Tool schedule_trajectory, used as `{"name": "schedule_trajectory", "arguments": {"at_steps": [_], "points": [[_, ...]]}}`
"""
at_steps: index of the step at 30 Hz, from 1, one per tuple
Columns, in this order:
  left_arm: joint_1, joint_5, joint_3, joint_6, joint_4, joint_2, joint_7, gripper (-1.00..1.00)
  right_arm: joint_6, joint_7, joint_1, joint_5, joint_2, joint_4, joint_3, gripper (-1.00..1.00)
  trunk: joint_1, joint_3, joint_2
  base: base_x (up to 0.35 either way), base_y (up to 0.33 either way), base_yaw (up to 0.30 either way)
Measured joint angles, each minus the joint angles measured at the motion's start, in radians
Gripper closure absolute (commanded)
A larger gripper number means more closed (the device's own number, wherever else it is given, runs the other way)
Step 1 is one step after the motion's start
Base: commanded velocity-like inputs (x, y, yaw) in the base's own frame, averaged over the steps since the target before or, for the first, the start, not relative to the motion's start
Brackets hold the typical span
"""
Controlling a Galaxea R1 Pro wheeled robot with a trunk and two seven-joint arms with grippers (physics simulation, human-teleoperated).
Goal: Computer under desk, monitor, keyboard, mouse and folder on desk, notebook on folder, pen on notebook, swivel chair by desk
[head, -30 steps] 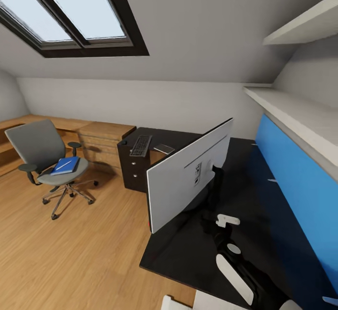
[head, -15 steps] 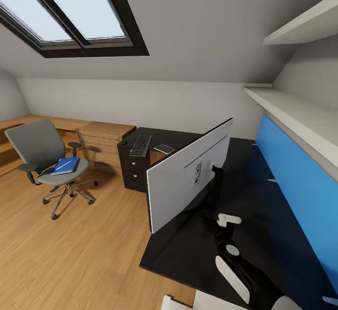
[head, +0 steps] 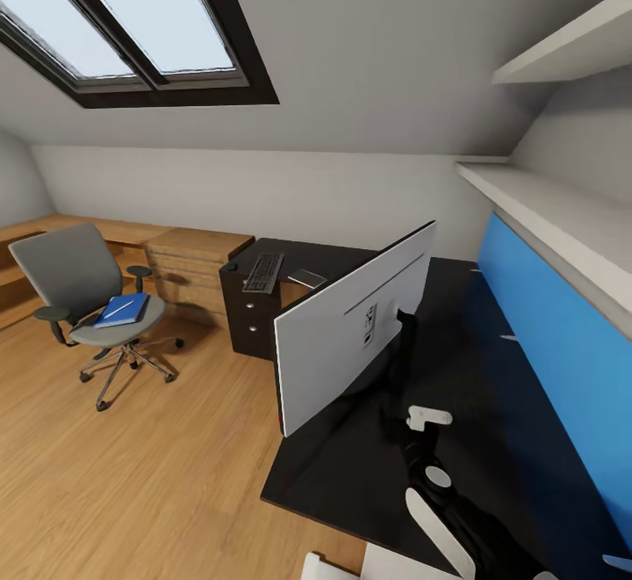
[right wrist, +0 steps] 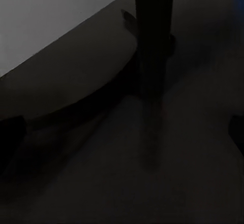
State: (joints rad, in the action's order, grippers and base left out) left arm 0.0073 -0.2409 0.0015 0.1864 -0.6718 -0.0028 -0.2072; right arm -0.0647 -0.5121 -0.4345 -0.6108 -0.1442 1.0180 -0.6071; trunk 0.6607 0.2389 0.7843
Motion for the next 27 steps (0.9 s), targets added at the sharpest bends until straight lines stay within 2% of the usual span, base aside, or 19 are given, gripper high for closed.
{"name": "schedule_trajectory", "arguments": {"at_steps": [5, 17, 27], "points": [[0.000, 0.000, 0.000, 0.000, 0.000, 0.000, 0.000, -1.00, 0.000, 0.000, 0.000, 0.000, 0.000, 0.028, 0.000, -1.00, 0.000, -0.001, 0.000, 0.000, 0.000, -0.054], [0.000, 0.000, 0.000, 0.000, 0.000, 0.001, 0.000, -1.00, -0.001, -0.002, 0.000, 0.000, 0.001, 0.029, 0.000, -1.00, 0.000, -0.005, 0.000, 0.000, 0.000, -0.144], [0.000, 0.000, 0.000, 0.000, 0.000, 0.001, 0.000, -1.00, 0.001, -0.019, 0.000, 0.036, 0.006, 0.029, -0.003, -1.00, 0.000, -0.005, 0.000, 0.000, 0.000, -0.012]]}}
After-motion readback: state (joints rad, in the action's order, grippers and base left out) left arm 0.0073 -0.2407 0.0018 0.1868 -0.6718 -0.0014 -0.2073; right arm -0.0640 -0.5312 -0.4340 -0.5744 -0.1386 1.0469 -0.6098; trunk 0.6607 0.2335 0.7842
